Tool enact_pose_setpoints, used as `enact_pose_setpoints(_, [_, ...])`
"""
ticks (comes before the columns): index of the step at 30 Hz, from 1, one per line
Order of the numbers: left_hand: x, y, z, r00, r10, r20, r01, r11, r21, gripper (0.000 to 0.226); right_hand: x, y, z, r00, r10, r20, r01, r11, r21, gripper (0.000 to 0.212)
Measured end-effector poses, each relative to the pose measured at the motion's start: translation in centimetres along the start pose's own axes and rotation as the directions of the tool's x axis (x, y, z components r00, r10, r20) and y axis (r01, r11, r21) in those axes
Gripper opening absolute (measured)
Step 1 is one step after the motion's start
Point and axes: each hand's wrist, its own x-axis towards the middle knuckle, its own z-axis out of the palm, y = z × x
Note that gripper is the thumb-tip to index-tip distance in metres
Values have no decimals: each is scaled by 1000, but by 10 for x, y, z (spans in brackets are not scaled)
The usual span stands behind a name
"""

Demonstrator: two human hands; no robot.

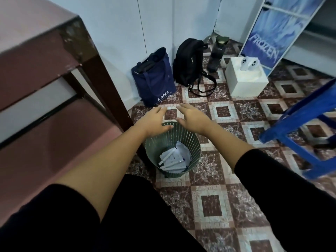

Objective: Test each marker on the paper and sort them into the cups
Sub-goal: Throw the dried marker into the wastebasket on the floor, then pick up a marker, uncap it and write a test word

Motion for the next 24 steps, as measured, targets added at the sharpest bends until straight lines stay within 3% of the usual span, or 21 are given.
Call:
enact_pose_setpoints(10, [-3,26,-91,983,57,-173,-55,998,14,80,4,-21,-110,991,-23,-135,14,997,-70,55])
enact_pose_setpoints(16, [-15,40,-165,936,88,-340,-79,996,43,77,10,-44,-185,959,-95,-268,57,988,-144,54])
enact_pose_setpoints(24, [-46,40,-258,887,47,-459,-6,996,90,81,9,-95,-257,923,-149,-355,93,981,-171,56])
